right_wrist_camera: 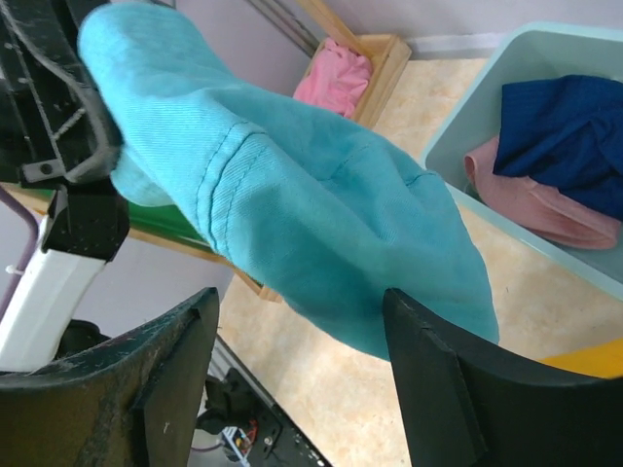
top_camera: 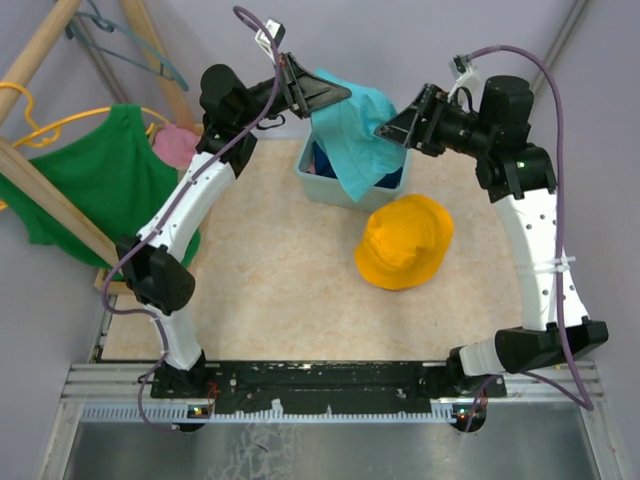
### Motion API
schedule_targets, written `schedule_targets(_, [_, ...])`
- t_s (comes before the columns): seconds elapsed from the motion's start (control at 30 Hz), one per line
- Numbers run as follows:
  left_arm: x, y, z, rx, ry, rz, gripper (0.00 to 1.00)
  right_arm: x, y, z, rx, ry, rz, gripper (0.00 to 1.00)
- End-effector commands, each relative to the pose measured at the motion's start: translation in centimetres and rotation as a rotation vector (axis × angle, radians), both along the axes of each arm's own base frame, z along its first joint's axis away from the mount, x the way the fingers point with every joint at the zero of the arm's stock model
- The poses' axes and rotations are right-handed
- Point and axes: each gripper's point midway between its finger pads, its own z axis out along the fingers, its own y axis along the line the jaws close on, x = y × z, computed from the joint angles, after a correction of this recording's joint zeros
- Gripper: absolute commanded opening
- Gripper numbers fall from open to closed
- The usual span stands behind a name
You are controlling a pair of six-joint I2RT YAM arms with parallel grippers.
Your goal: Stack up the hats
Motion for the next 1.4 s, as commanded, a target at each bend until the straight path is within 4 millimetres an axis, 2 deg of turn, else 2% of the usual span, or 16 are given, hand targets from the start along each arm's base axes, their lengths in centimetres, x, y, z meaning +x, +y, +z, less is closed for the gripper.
schedule_targets(0.0, [-0.4,-0.3,1.0,-0.044,-0.029,-0.012,0.0,0.9,1.3,-0.4,-0.01,-0.013,0.005,0.65])
schedule_targets(0.03, [-0.4,-0.4,1.0,-0.044,-0.028,-0.013,0.0,1.1,1.3,-0.4,-0.011,-0.016,-0.002,0.59])
schedule_targets(0.13, [-0.1,-0.5,0.6,-0.036,-0.025,-0.01,0.0,1.4,0.2,0.1,-0.062,-0.038,-0.062,0.24])
schedule_targets(0.27, [0.4,-0.8,-0.2,-0.031,-0.01,-0.013,0.0,1.9,-3.3,1.3,-0.095,-0.06,-0.173,0.0])
schedule_targets(0.43, [0.5,-1.5,-1.3,-0.016,-0.007,-0.039,0.03,1.4,-9.4,3.9,-0.092,-0.098,-0.293,0.0])
schedule_targets(0.5, [0.4,-2.1,-2.1,-0.004,0.001,-0.061,0.04,1.1,-9.8,4.9,-0.091,-0.119,-0.306,0.0])
schedule_targets(0.63, [-0.7,-3.7,-3.8,0.009,0.026,-0.128,0.03,1.1,-10.7,5.0,-0.154,-0.097,-0.338,0.0])
schedule_targets(0.73, [-1.8,-4.8,-5.1,0.012,0.04,-0.167,0.01,0.1,-11.9,6.5,-0.207,-0.136,-0.403,0.0])
schedule_targets(0.8, [-2.7,-5.5,-6.2,0.018,0.058,-0.196,0.01,-0.5,-12.4,6.7,-0.233,-0.139,-0.426,0.0])
schedule_targets(1.03, [-6.2,-7.4,-10.0,0.036,0.114,-0.289,0.01,-2.0,-16.2,3.4,-0.382,-0.062,-0.604,0.0])
schedule_targets(1.13, [-7.7,-8.4,-11.1,0.039,0.114,-0.343,0.01,-2.2,-17.8,3.0,-0.428,-0.056,-0.679,0.0])
schedule_targets(1.23, [-8.4,-9.6,-11.9,0.022,0.125,-0.4,0.0,-2.4,-18.5,4.2,-0.444,-0.088,-0.721,0.0])
schedule_targets(1.37, [-9.6,-10.6,-11.5,-0.029,0.066,-0.448,0.0,-3.8,-19.2,7.7,-0.458,-0.201,-0.774,0.0])
